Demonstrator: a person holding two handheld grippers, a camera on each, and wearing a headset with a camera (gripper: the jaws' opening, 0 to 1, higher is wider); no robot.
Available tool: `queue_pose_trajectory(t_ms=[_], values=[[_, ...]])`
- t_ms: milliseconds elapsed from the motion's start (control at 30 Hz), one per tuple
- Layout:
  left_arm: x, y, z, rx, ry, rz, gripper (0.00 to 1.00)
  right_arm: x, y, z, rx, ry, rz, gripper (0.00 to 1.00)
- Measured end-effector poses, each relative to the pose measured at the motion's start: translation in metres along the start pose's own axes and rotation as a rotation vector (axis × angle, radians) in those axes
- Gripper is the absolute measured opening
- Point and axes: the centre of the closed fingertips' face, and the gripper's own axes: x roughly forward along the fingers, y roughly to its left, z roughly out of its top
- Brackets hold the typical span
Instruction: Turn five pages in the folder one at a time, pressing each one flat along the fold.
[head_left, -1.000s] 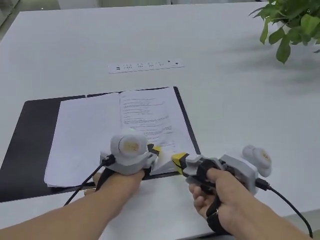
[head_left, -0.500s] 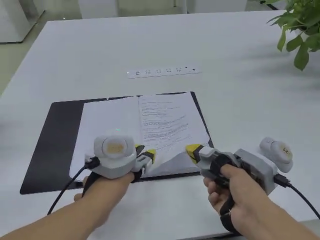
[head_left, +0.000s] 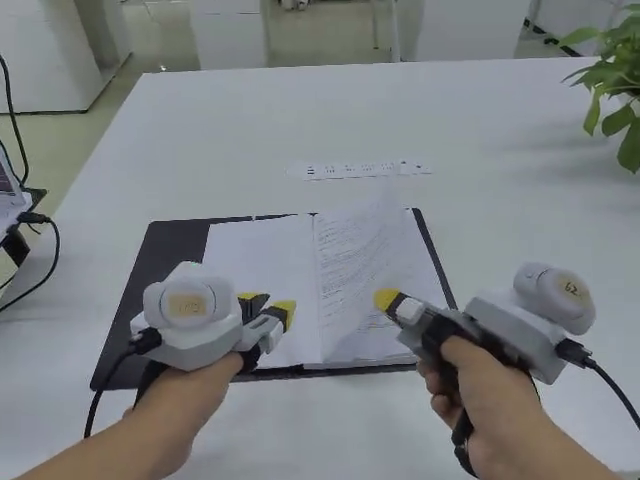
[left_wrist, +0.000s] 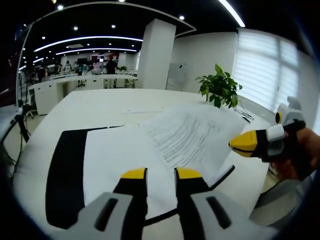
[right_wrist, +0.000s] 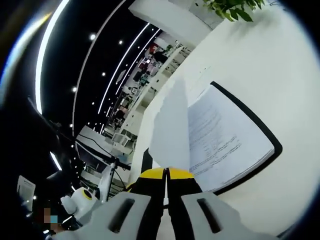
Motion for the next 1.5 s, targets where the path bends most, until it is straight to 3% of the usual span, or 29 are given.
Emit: queue_pose_trajectory(t_ms=[300,467,700,800,1133,1500], values=[[-0.025,0.032,0.008,-0.031,-0.041,0.054,0.2,0.013,0.029,-0.014,-0.106,0.038,0.024,0.0],[-0.037,0.048,0.011,-0.046,-0.061,0.084,0.2,0.022,0.042,-0.024,-0.208,0.062,0.026,0.0],[-0.053,0.068,0.012,-0.068,-0.081,0.12,0.2,0.035,0.057,-0.045,-0.28,0.109,0.04,0.0],[-0.059,0.078,0.011,-0.076,-0.084,0.138,0.2,0.041,0.062,-0.054,-0.266,0.128,0.05,0.0],[-0.072,0.098,0.01,-0.103,-0.1,0.17,0.19,0.06,0.069,-0.086,-0.33,0.2,0.04,0.0],[-0.085,0.116,0.003,-0.13,-0.101,0.197,0.19,0.089,0.06,-0.125,-0.419,0.293,0.004,0.0]])
